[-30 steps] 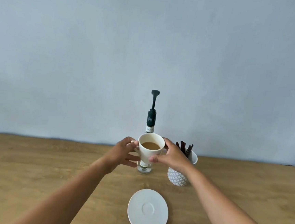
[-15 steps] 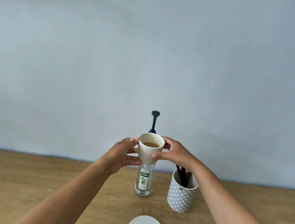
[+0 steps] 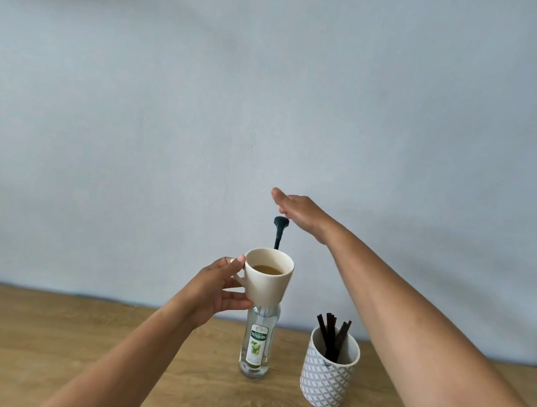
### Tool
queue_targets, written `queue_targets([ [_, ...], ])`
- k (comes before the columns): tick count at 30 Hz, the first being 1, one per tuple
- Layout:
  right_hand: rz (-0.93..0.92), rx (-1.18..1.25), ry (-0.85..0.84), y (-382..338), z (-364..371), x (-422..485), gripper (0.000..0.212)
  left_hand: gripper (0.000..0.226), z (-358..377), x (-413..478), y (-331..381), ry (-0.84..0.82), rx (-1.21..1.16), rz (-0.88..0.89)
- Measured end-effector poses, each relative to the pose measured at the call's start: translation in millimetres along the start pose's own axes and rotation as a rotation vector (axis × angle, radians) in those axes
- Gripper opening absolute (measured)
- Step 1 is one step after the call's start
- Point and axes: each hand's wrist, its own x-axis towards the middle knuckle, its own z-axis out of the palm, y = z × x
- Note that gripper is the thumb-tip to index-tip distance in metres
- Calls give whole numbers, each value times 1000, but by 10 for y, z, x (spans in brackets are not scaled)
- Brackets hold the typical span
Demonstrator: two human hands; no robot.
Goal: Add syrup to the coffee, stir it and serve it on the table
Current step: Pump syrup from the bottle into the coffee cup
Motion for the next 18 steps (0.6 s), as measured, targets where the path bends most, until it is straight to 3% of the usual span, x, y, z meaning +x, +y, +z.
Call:
queue_targets([
  [9, 165, -262, -164, -126, 275, 406, 90, 30, 32, 91, -14, 21, -27, 7],
  [18, 121, -233, -154, -10, 349, 504, 80, 32, 41, 120, -43, 21, -50, -5],
])
